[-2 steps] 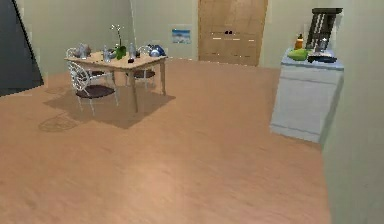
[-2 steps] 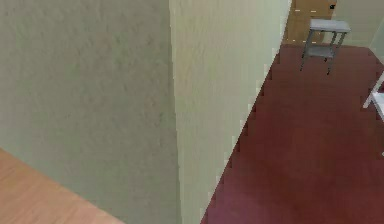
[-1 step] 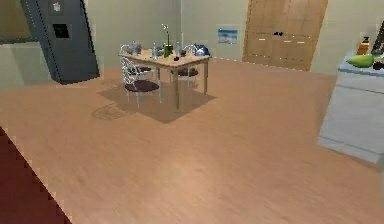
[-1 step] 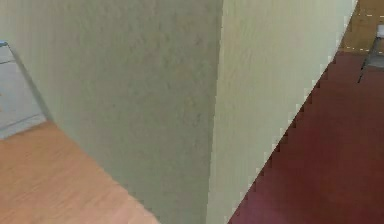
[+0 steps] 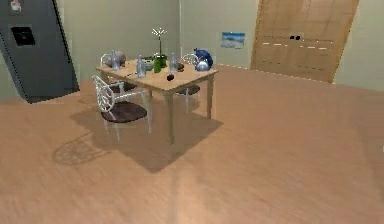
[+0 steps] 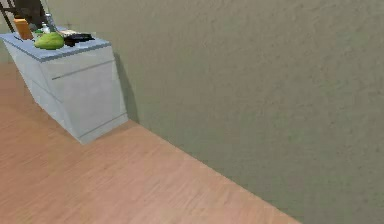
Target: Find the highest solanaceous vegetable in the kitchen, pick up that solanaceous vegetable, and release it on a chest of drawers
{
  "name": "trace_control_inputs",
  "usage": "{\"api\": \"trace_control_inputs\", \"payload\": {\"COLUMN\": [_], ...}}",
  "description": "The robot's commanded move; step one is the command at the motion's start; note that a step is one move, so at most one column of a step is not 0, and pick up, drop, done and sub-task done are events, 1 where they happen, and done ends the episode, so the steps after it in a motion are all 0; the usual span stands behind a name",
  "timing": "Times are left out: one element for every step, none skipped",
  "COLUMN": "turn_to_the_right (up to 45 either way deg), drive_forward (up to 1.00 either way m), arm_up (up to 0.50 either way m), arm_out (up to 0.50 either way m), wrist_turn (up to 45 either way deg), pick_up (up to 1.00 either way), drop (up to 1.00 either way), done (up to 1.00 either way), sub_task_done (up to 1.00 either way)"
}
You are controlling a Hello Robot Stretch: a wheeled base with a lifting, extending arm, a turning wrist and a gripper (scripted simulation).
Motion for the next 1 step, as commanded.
{"api": "trace_control_inputs", "payload": {"turn_to_the_right": [-3.0], "drive_forward": [0.00], "arm_up": [0.00], "arm_out": [0.00], "wrist_turn": [0.0], "pick_up": [0.00], "drop": [0.00], "done": [0.00], "sub_task_done": [0.00]}}
